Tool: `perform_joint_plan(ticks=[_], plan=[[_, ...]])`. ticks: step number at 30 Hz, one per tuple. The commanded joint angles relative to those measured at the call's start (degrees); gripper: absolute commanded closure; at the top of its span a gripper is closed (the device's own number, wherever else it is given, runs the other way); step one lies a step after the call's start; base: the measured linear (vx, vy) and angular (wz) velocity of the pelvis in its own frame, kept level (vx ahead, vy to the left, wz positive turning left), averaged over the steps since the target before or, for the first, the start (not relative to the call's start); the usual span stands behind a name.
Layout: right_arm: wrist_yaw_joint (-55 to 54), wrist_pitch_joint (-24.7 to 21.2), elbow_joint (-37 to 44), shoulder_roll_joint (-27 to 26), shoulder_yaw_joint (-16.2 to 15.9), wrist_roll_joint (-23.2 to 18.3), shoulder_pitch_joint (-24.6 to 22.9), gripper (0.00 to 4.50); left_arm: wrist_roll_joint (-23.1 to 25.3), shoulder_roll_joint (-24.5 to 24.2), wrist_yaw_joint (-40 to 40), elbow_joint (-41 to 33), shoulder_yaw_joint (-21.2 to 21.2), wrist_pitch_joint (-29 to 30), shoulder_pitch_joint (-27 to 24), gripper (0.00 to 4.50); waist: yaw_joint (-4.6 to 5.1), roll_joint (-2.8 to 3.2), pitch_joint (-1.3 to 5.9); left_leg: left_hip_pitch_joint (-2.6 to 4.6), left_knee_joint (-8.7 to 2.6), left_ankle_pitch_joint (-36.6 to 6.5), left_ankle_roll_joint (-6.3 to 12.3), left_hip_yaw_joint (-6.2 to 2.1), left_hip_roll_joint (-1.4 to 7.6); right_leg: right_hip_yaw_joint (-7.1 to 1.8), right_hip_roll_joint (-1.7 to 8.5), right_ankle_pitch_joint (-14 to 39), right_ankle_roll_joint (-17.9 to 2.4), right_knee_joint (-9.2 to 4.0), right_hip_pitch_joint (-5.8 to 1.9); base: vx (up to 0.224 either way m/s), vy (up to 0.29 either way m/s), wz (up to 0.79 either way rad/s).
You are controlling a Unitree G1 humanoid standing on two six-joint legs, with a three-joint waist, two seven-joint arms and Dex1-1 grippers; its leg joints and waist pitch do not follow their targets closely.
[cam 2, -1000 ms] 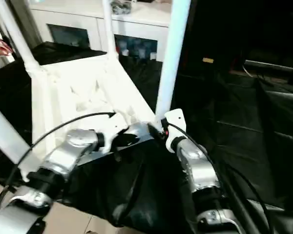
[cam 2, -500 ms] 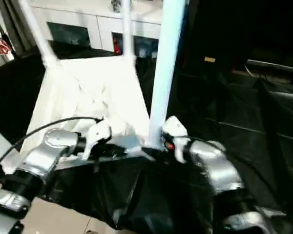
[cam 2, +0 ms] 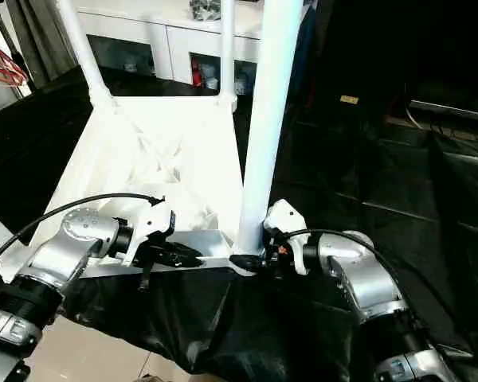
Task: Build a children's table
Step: Rotate leg to tighten
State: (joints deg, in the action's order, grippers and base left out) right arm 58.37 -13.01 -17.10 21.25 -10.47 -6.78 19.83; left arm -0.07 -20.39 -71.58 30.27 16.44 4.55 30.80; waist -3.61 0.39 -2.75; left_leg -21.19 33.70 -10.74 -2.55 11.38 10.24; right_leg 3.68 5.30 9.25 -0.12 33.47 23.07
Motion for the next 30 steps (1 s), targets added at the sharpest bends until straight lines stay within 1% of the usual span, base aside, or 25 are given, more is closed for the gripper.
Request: perform_joint_plan(ticks=[1,2,3,4,5,6,8,9,10,11,12,13,14,15,16,17,18,19,22,23,26,27,28,30], plan=[[-8.94,0.14,-3.65,-3.87,-0.03,2.13,0.6,1.78,1.49,3.99,9.24,1.81,-1.24,-1.1,2.54,4.5,0.35,-0.37,3.26,0.93,-4.33,-14.51,1.41,-1.26,3.09,-2.51,3.35,16.64,-13.14,-3.79,-2.17,0.0,0.0,0.0],[-12.84,-0.2,-5.16,-5.31,0.89,2.83,1.14,1.78,2.15,5.15,12.3,2.85,-1.59,-0.76,3.13,4.5,0.62,-0.33,3.18,1.08,-4.4,-16.34,0.33,-1.37,2.89,-2.41,3.38,20.32,-12.11,-4.22,-2.11,0.0,0.0,0.0],[-13.92,-0.3,-5.58,-5.7,1.15,3.01,1.29,1.78,2.33,5.47,13.14,3.13,-1.69,-0.65,3.29,4.5,0.75,-0.4,3.21,1.17,-4.35,-16.84,-0.11,-1.43,2.81,-2.37,3.44,22.0,-11.55,-4.37,-2.06,0.0,0.0,0.0],[-19.45,-0.63,-7.54,-8.05,2.66,3.53,1.97,1.78,2.9,7.29,17.07,4.22,-2.13,0.28,4.1,4.5,0.93,-0.38,3.22,1.19,-4.44,-17.19,-0.74,-1.62,2.83,-2.38,3.49,23.62,-10.76,-4.51,-2.03,0.0,0.0,0.0],[-22.92,-0.6,-8.65,-9.73,3.45,3.77,2.34,1.79,3.21,8.55,19.33,4.48,-2.27,1.21,4.46,4.5,1.12,-0.36,3.1,1.22,-4.51,-18.1,-1.01,-1.71,2.82,-2.33,3.51,25.14,-10.06,-4.77,-1.91,0.0,0.0,0.0],[-25.33,-0.6,-9.41,-10.9,3.99,3.96,2.58,1.79,3.44,9.43,20.9,4.65,-2.36,1.86,4.69,4.5,1.25,-0.39,3.15,1.19,-4.53,-18.25,-1.16,-1.75,2.81,-2.32,3.48,25.44,-9.75,-4.77,-1.9,0.0,0.0,0.0],[-31.95,-0.62,-11.53,-14.17,5.39,4.43,3.53,1.79,3.46,11.83,24.26,5.1,-2.72,3.02,5.31,4.5,1.53,-0.55,3.17,1.16,-4.42,-18.5,-0.54,-1.74,2.65,-2.3,3.5,26.65,-8.88,-5.12,-1.83,0.0,0.0,0.0],[-32.78,-0.78,-11.76,-14.66,5.6,4.41,3.67,1.79,3.48,12.16,24.75,5.2,-2.75,3.1,5.4,4.5,1.67,-0.45,3.14,1.12,-4.46,-18.48,-0.43,-1.71,2.63,-2.33,3.44,26.76,-8.82,-5.15,-1.71,0.0,0.0,0.0],[-35.96,-0.92,-12.52,-17.33,5.98,4.36,4.2,1.79,3.96,13.95,27.67,5.98,-2.72,3.47,5.99,4.5,1.85,-0.73,3.2,0.97,-4.46,-18.14,-0.27,-1.75,2.55,-2.21,3.37,26.84,-8.56,-5.19,-1.81,0.0,0.0,0.0],[-36.92,-0.67,-12.82,-18.27,5.99,4.59,4.37,1.79,4.27,14.57,28.62,6.41,-2.67,3.42,6.22,4.5,1.83,-0.55,3.16,1.12,-4.46,-18.1,-0.18,-1.74,2.58,-2.26,3.36,27.0,-8.35,-5.31,-1.63,0.0,0.0,0.0],[-37.73,-0.14,-13.15,-19.2,5.38,5.26,4.68,1.79,4.46,15.41,29.48,6.67,-2.61,3.31,6.43,4.5,1.8,-0.53,3.17,1.16,-4.45,-18.14,-0.11,-1.74,2.58,-2.26,3.35,26.99,-8.26,-5.33,-1.62,0.0,0.0,0.0],[-38.12,0.69,-13.66,-20.01,4.79,5.91,5.06,1.79,4.46,16.18,29.67,6.8,-2.43,3.21,6.56,4.5,1.7,-0.53,3.22,1.09,-4.47,-17.75,0.06,-1.73,2.64,-2.31,3.37,25.98,-8.42,-5.24,-1.65,0.0,0.0,0.0],[-38.27,1.21,-14.02,-20.4,4.46,6.25,5.29,1.79,4.41,16.61,29.72,6.88,-2.32,3.13,6.64,4.5,1.71,-0.54,3.23,0.87,-4.55,-17.38,0.35,-1.77,2.64,-2.29,3.39,24.86,-8.64,-5.09,-1.85,0.0,0.0,0.0],[-37.3,1.74,-13.96,-20.62,4.41,5.78,5.33,1.45,4.64,16.61,29.19,6.66,-1.84,2.71,6.54,4.5,1.67,-0.44,3.31,0.88,-4.54,-17.3,0.5,-1.75,2.67,-2.3,3.41,24.28,-8.77,-5.03,-1.87,0.0,0.0,0.0],[-36.66,2.36,-13.99,-20.78,4.95,4.93,5.4,1.45,4.63,16.21,27.36,5.7,-1.01,2.15,5.95,4.5,1.65,-0.41,3.35,0.9,-4.5,-17.0,0.81,-1.67,2.67,-2.34,3.34,23.01,-9.07,-4.93,-1.88,0.0,0.0,0.0],[-36.79,2.53,-14.04,-20.84,5.15,4.79,5.42,1.24,4.56,16.13,26.98,5.35,-0.78,2.11,5.75,4.5,1.67,-0.24,3.34,0.82,-4.55,-16.8,1.02,-1.65,2.68,-2.37,3.28,21.89,-9.48,-4.8,-1.94,0.0,0.0,0.0],[-36.72,2.68,-13.98,-20.78,5.26,4.69,5.38,1.24,4.46,16.01,26.65,5.11,-0.69,1.94,5.6,4.5,1.68,-0.26,3.35,0.83,-4.56,-16.81,1.07,-1.63,2.7,-2.36,3.28,21.56,-9.62,-4.78,-1.94,0.0,0.0,0.0],[-36.13,3.04,-13.58,-20.41,5.46,4.41,5.18,1.06,4.13,15.57,25.47,4.44,-0.45,1.2,5.15,4.5,1.69,-0.28,3.37,0.81,-4.53,-16.83,1.14,-1.61,2.67,-2.37,3.29,21.22,-9.87,-4.72,-1.98,0.0,0.0,0.0],[-34.0,3.58,-12.51,-18.57,5.25,4.59,4.6,0.94,3.64,14.3,22.31,2.96,-0.14,0.62,3.94,4.5,1.7,-0.17,3.41,0.73,-4.55,-16.91,1.42,-1.62,2.73,-2.38,3.36,20.82,-10.16,-4.66,-2.11,0.0,0.0,0.0],[-33.36,3.76,-12.29,-18.08,5.12,4.65,4.48,0.79,3.6,14.02,21.75,2.77,-0.12,0.46,3.72,4.5,1.7,-0.2,3.42,0.66,-4.56,-16.48,1.54,-1.62,2.8,-2.41,3.35,20.04,-10.3,-4.56,-2.18,0.0,0.0,0.0],[-28.38,3.9,-10.48,-15.48,4.45,3.62,3.72,0.79,3.07,12.69,19.48,1.98,-0.18,0.13,2.99,4.5,1.66,-0.2,3.49,0.66,-4.47,-15.39,2.1,-1.5,2.8,-2.43,3.3,17.72,-11.06,-4.35,-2.32,0.0,0.0,0.0],[-25.36,3.97,-9.37,-13.74,4.13,2.96,3.32,0.79,2.5,11.79,17.73,1.34,-0.25,0.24,2.58,4.5,1.61,-0.21,3.53,0.66,-4.42,-15.19,2.28,-1.48,2.79,-2.41,3.29,17.34,-11.21,-4.27,-2.41,0.0,0.0,0.0],[-21.81,3.69,-8.23,-11.74,3.81,2.14,3.01,0.79,2.02,10.67,15.69,0.88,-0.19,0.02,2.31,4.5,1.51,-0.28,3.58,0.56,-4.32,-14.4,2.86,-1.41,2.79,-2.45,3.33,16.37,-11.51,-4.16,-2.51,0.0,0.0,0.0],[-18.95,3.3,-7.38,-10.27,3.51,1.42,2.77,0.79,1.58,9.86,13.96,0.56,-0.11,-0.09,2.12,4.5,1.43,-0.27,3.58,0.51,-4.22,-13.72,3.63,-1.35,2.82,-2.45,3.31,15.45,-11.98,-4.04,-2.58,0.0,0.0,0.0]])
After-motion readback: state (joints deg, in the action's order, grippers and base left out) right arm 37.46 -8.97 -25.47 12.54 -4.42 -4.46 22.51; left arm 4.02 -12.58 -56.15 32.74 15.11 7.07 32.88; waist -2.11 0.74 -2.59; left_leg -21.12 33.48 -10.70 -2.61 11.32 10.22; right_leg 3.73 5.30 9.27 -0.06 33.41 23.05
